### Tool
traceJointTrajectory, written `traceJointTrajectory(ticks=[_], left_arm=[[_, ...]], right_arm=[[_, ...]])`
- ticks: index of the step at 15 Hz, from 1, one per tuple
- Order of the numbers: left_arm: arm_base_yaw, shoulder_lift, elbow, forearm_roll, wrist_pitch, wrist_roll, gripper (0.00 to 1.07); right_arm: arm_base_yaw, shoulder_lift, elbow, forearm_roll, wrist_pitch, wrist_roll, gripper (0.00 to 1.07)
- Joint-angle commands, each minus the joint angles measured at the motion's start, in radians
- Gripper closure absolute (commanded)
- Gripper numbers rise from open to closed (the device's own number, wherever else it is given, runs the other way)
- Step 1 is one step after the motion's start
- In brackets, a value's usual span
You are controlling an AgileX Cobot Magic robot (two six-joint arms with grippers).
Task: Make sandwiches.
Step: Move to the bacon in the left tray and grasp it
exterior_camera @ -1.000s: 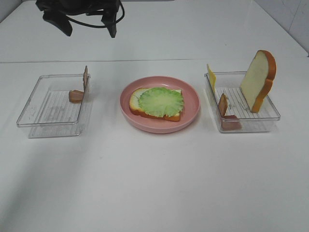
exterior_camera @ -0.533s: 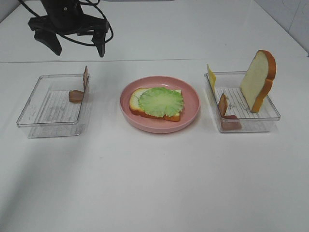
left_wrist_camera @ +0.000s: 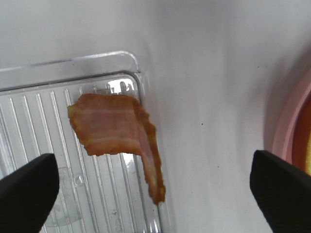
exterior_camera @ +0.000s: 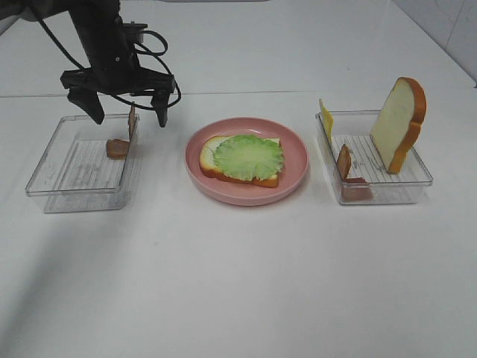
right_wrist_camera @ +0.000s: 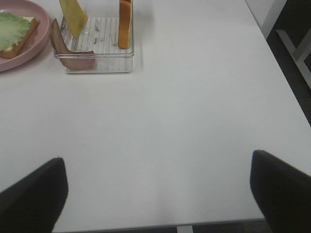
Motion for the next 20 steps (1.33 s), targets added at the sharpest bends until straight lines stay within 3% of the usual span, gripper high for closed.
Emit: traceJointTrajectory(ticks=[1, 6, 8, 9, 10, 13, 14, 20], left_arm=[[-0.001, 0.015, 0.005, -0.004, 0.018, -0.017, 0.06], [-0.001, 0.017, 0.005, -0.001, -0.033, -0.127, 0.15], [-0.001, 0.017, 0.005, 0.0, -0.032, -0.155, 0.25], [-0.001, 0.017, 0.005, 0.002, -0.032, -0.169, 0.33], [-0.001, 0.017, 0.005, 0.029, -0.031, -0.203, 0.52], [-0.001, 0.017, 0.005, 0.067, -0.03, -0.227, 0.78], [-0.001, 0.017, 0.005, 0.071, -0.038, -0.227, 1.03], [-0.004, -0.009, 0.004, 0.068, -0.03, -0.223, 1.07]], right_arm=[[-0.005, -0.028, 0.004, -0.003, -0.005, -0.004, 0.09], [-0.005, -0.028, 0.004, -0.003, -0.005, -0.004, 0.09], [-0.005, -0.028, 0.004, -0.003, -0.005, -0.004, 0.09], [-0.005, -0.028, 0.004, -0.003, -0.005, -0.004, 0.09], [-0.005, -0.028, 0.004, -0.003, -0.005, -0.004, 0.09], [-0.005, -0.028, 0.004, -0.003, -0.005, -0.004, 0.09], [-0.005, -0.028, 0.004, -0.003, -0.005, -0.004, 0.09], [-0.005, -0.028, 0.004, -0.003, -0.005, -0.004, 0.09]])
